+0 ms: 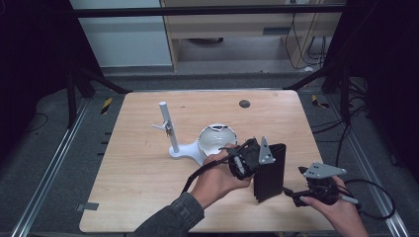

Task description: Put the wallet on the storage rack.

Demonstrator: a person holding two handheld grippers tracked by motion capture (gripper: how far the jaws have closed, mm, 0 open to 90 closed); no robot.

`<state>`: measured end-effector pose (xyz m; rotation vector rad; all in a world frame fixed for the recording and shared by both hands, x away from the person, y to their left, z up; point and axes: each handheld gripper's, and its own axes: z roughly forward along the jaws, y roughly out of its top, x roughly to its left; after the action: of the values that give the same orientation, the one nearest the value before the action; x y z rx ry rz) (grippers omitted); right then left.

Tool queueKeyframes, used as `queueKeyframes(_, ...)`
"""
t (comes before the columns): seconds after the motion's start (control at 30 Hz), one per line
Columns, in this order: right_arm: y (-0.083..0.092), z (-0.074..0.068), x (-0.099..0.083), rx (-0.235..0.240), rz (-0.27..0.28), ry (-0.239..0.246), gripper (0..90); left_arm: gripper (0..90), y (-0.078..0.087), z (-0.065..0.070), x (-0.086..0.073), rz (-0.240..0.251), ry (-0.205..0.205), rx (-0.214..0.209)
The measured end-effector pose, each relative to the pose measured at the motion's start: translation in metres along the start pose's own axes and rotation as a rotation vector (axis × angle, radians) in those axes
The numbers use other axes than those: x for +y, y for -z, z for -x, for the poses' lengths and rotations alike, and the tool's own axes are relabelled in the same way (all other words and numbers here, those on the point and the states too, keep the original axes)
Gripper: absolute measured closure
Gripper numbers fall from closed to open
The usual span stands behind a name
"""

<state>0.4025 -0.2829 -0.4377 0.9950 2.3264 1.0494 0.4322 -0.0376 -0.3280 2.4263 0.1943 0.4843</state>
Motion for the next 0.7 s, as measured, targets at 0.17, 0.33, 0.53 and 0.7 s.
queueKeyframes(0.17,-0.002,-0.002,0.004,0.011,0.004,0.008,9.8,87.3,0.003,0.003,0.001,-0.003,-0.024,0.001)
queueKeyframes(0.33,-0.006,-0.005,0.011,0.026,0.004,0.021,9.7,87.3,0.006,0.006,0.0,-0.002,-0.045,-0.001)
queueKeyframes(0.53,-0.015,-0.004,0.028,0.067,0.026,0.027,10.0,87.3,0.007,0.006,-0.001,0.002,-0.053,-0.013)
queueKeyframes(0.7,-0.02,-0.003,0.04,0.103,0.035,0.031,11.0,87.3,0.007,0.004,-0.002,0.007,-0.046,-0.018)
